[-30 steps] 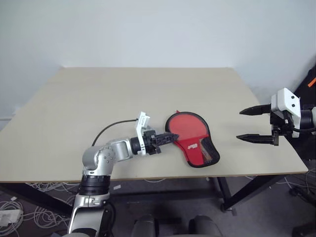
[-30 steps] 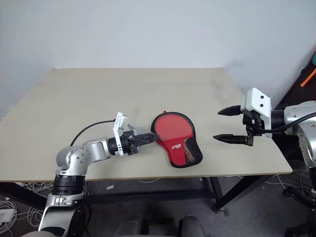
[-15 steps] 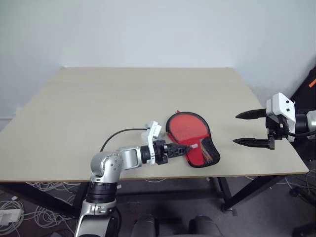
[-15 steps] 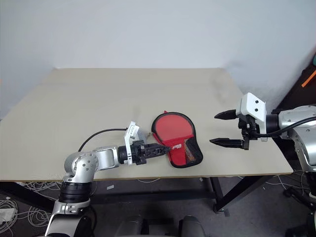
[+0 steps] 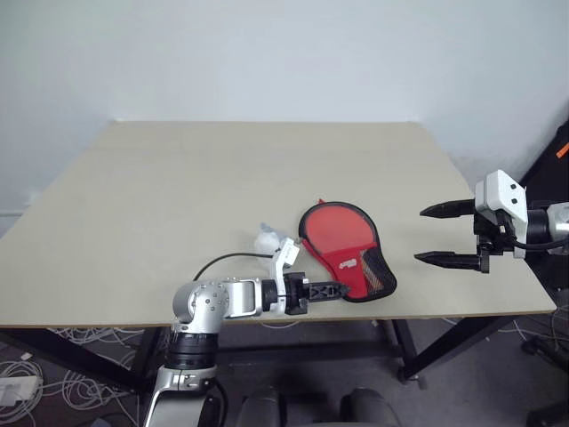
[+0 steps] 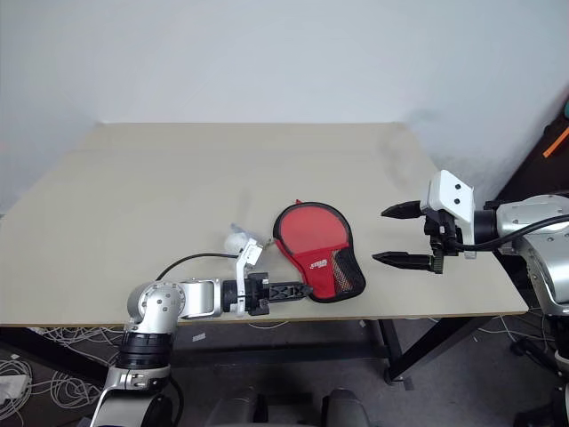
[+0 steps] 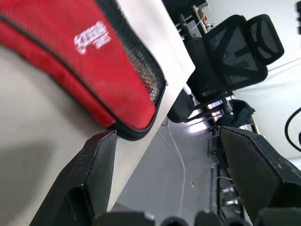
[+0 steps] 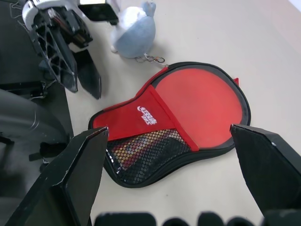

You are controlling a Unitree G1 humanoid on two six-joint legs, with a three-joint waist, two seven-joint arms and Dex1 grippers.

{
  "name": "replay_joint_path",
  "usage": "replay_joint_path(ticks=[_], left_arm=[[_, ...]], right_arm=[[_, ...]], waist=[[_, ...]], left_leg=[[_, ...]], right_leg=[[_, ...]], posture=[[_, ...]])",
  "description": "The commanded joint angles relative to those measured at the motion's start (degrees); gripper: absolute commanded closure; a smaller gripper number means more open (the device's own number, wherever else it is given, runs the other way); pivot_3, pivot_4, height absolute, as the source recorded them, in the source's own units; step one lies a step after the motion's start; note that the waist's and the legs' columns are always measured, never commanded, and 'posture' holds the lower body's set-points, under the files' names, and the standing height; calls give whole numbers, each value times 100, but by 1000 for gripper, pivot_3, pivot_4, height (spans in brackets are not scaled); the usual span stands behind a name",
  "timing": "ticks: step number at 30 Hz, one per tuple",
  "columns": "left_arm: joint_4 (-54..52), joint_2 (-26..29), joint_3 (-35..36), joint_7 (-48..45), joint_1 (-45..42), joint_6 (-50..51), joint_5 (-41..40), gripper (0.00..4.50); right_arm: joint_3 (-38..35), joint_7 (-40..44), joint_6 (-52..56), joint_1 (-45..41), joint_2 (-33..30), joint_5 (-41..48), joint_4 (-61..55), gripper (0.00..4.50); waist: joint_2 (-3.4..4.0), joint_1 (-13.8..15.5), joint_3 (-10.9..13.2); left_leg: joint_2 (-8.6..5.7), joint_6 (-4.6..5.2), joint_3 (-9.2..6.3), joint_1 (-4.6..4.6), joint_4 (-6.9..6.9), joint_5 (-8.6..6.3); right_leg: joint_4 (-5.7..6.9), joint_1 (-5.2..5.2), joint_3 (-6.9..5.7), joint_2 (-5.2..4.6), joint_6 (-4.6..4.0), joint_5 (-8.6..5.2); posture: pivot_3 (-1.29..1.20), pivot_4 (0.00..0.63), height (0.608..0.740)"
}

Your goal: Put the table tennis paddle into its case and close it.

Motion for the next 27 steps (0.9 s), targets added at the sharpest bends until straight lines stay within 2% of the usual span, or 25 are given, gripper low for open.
replay_joint_path(ticks=[1, 3, 12, 27], left_arm=[[148, -18, -43, -42, -38, -111, 23, 846], [292, -60, -13, -17, -50, -137, 38, 846], [1069, -747, 1087, 881, -420, 437, -58, 846], [1152, -1425, 1451, 2055, -780, 519, 361, 846]], right_arm=[[-264, -74, 84, -20, -40, 178, -225, 0], [-282, -108, 140, -5, -34, 225, -282, 0], [-366, -346, 289, 196, 8, 369, -554, 0], [-292, -541, 392, 163, 43, 503, -660, 0]], waist=[[0, -1, 0], [0, -2, 0], [-4, 16, -3], [-5, 15, -3]], left_leg=[[0, 0, 0, 0, 0, 0], [0, 0, 1, 0, -1, 0], [-5, 2, -6, 0, 5, -1], [-7, 2, -8, 2, 5, -1]], right_leg=[[0, 0, 1, 0, 0, 0], [0, -1, 0, 0, 0, 0], [-4, 8, 0, 0, 0, 0], [-4, 11, 0, 0, 0, 0]], posture=[[0, 0, 740], [0, 0, 740], [0, 0, 740], [0, 0, 740]])
